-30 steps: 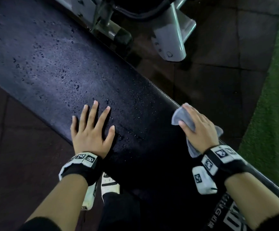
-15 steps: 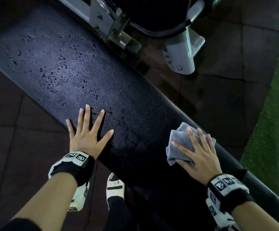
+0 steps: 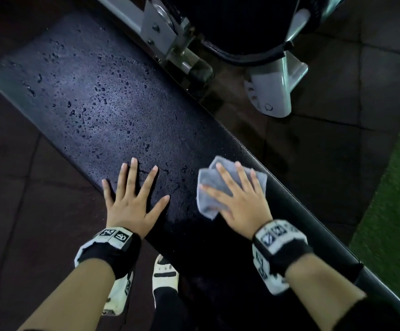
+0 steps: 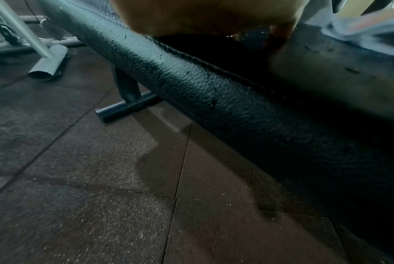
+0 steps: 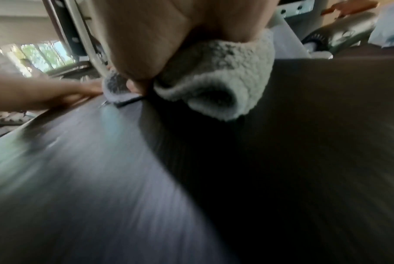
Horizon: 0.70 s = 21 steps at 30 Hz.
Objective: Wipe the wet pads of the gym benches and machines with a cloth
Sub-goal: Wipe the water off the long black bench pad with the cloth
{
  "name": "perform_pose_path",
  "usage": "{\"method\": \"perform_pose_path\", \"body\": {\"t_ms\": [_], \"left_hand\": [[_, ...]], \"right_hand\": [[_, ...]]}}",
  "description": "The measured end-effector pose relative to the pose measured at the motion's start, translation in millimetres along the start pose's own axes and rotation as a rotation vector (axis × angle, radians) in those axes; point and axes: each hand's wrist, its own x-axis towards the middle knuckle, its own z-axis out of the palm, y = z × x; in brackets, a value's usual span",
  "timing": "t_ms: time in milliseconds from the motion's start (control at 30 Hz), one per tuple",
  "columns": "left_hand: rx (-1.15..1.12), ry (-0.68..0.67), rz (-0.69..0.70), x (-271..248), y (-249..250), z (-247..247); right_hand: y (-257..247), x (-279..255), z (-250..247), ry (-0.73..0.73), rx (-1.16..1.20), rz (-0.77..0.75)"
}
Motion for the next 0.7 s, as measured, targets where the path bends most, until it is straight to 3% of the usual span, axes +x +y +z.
{"method": "perform_pose_path", "body": {"t_ms": [100,167,233,333,500,700], "left_hand": [[0.012,-0.003,0.002,1,-1,0],[0.022,-0.010,0.000,1,-2,-1],[0.028,-0.017,-0.009,1,-2,-1],[0.025,-0.020,-0.015,1,0,0],[0.016,-0.032,-0.020,2,0,-1],[0.021,-0.051,-0.029,3,0,-2]], "right_hand": [[31,44,-15,-0.034,0.015,0.090],[58,43,-14,-0.069,0.142,0.191],[75,19,-11,-0.052,0.246,0.261],[78,-42,-3,-0.022,0.140,0.233],[31,-113,16,-0.002,-0.004,0.059],[-38,-46,6,-0.044,0.101,-0.009]]}}
